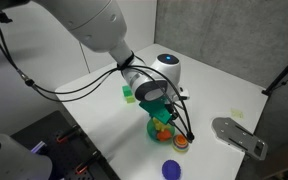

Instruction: Pick up the yellow toy from the table and put it in the bowl

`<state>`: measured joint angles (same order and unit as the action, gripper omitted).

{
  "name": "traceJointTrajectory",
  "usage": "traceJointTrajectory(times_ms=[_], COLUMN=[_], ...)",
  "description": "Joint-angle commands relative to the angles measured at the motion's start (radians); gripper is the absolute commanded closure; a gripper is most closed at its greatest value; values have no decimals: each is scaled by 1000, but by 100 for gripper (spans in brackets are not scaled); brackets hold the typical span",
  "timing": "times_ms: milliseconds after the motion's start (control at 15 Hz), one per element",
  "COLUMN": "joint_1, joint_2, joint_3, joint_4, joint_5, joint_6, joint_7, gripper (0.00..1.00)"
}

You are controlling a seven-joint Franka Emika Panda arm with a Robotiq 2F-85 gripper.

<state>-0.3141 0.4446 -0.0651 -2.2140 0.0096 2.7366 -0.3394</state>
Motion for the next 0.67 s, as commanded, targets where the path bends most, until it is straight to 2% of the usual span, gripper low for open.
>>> traceJointTrajectory(times_ms=[0, 67, 133, 333, 600], joint_1=[4, 5, 6, 9, 34], joint_2=[-43, -45, -48, -66, -125], joint_3=[-22, -24, -24, -15, -11], joint_4=[-54, -60, -64, -74, -65], joint_5=[-12, -12, -13, -8, -1], joint_6=[-8, -12, -19, -60, -186], joint_7=[8, 8, 5, 0, 12], gripper=[62, 61, 55, 31, 1])
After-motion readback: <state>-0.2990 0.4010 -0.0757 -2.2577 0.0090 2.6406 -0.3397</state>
